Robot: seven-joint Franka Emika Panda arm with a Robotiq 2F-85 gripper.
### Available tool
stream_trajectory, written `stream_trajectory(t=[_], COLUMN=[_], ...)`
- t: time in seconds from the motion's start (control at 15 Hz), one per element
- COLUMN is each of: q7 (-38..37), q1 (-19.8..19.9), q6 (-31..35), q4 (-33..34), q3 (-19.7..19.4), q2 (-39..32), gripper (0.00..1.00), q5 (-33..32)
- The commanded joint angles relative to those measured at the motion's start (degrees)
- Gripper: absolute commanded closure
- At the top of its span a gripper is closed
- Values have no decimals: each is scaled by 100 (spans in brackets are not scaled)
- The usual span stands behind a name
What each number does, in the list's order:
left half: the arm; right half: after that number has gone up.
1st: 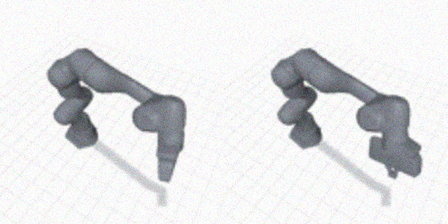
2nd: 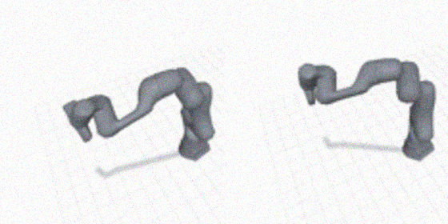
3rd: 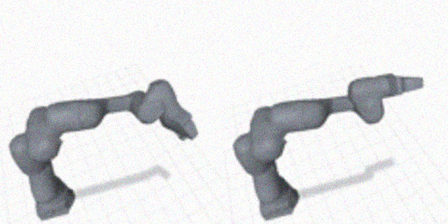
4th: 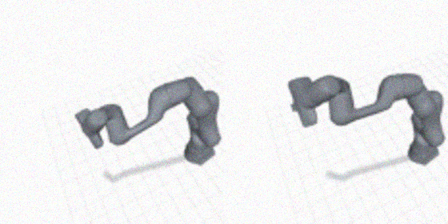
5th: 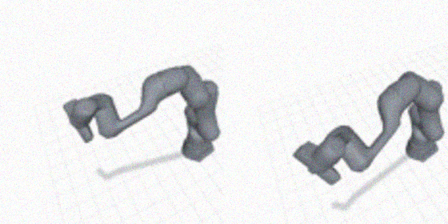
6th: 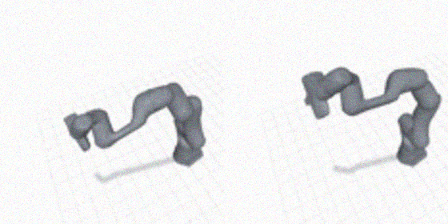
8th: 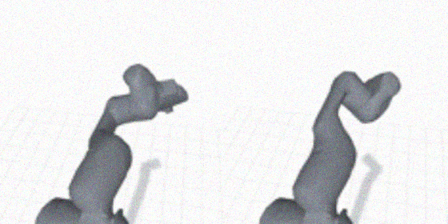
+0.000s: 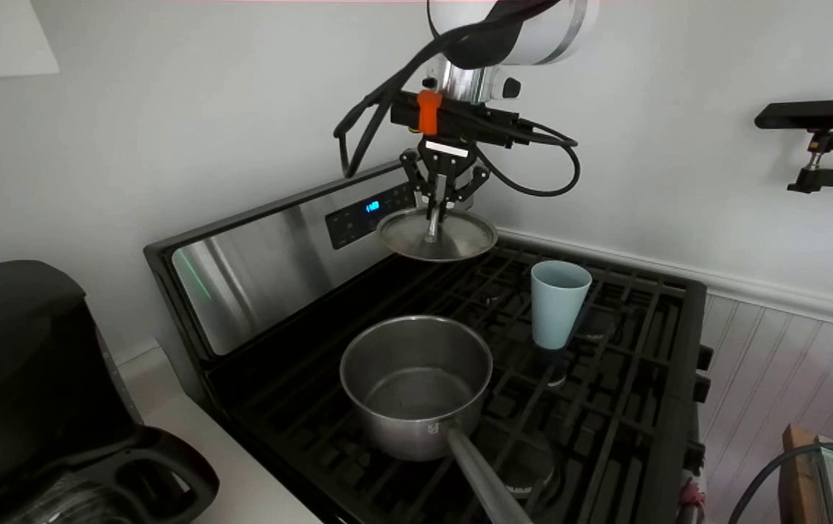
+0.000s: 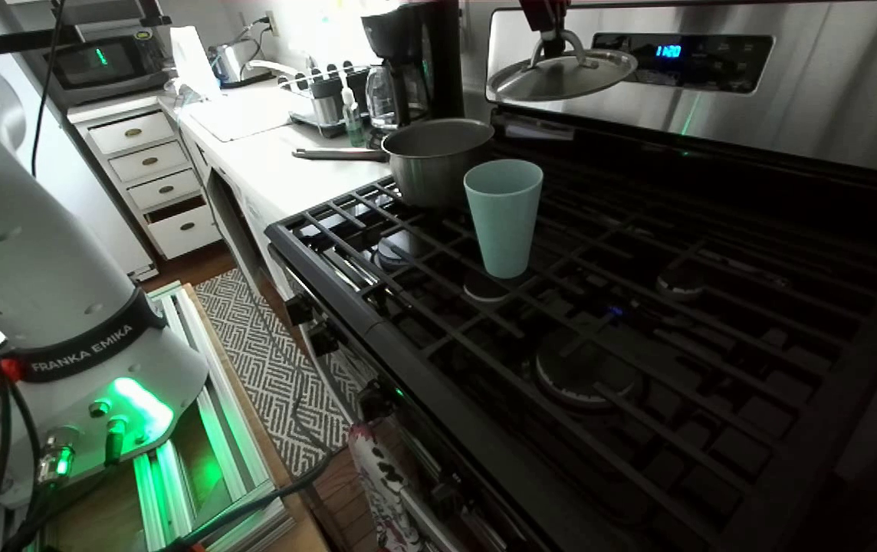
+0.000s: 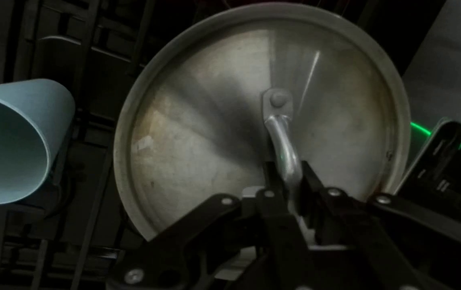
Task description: Remove the lid from the pot, put it on the stove and then pour the contents of the cup on the stove into the pot
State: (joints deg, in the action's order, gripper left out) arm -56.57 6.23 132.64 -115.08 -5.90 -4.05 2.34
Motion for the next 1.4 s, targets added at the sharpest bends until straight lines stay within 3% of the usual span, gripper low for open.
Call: stream_trajectory(t=[0.0,0.07,0.13,0.33,0.4,1.33], q7=[-106,-113,-1,2,2,188], q1=[78,94,17,36,34,200], q6=[-119,-137,-18,-19,-20,341], q4=[623,704,328,510,531,821], q3=[-165,-212,-207,-280,-280,-445], q2=[-552,-665,-372,-610,-632,-1560], gripper=[96,96,85,85,96,96], q5=[253,290,109,156,160,585])
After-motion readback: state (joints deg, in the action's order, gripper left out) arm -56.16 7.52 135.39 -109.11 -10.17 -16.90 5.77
